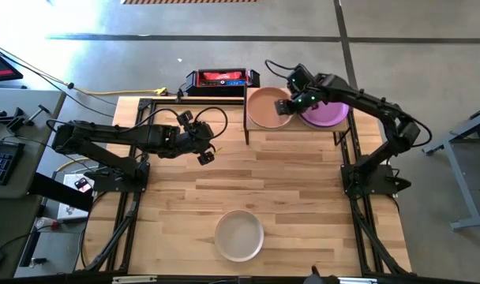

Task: Place and stack plates onto a shelf
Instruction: Stack the white plate on top of the brown plate on the shelf

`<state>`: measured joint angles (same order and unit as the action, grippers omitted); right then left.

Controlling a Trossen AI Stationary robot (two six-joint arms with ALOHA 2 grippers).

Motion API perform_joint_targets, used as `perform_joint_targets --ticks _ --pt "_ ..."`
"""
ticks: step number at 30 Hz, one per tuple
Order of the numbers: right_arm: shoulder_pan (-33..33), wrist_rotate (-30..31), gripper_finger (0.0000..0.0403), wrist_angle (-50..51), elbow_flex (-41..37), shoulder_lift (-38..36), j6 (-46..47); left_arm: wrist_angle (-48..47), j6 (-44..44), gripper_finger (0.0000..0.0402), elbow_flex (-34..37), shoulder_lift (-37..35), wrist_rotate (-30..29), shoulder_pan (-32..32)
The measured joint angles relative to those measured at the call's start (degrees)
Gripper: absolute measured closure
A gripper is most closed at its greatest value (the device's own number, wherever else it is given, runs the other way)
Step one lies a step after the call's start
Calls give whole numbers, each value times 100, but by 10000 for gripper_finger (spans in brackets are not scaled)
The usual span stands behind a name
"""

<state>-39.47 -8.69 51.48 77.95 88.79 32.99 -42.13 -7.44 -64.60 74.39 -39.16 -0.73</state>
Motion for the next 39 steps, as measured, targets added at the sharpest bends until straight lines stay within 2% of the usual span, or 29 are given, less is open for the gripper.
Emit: perform_joint_targets --ticks 11,17,21,27,30,39 --pt "-214 204 306 28 1 0 -72 -2 2 259 0 0 2 1" --pt "-218 -203 306 -316 2 4 -188 -2 -61 259 0 0 102 2" --pt "-179 -799 306 -578 0 -62 -195 -4 -314 259 0 0 869 0" --pt "121 -1562 306 -671 0 -400 -215 -12 -1065 259 4 167 2372 -69" --pt "373 -1675 306 -671 2 -619 -237 -6 -1545 259 4 398 2909 -155" --pt "885 -1661 306 -634 0 -1049 -240 18 -2294 259 7 1407 3810 -405"
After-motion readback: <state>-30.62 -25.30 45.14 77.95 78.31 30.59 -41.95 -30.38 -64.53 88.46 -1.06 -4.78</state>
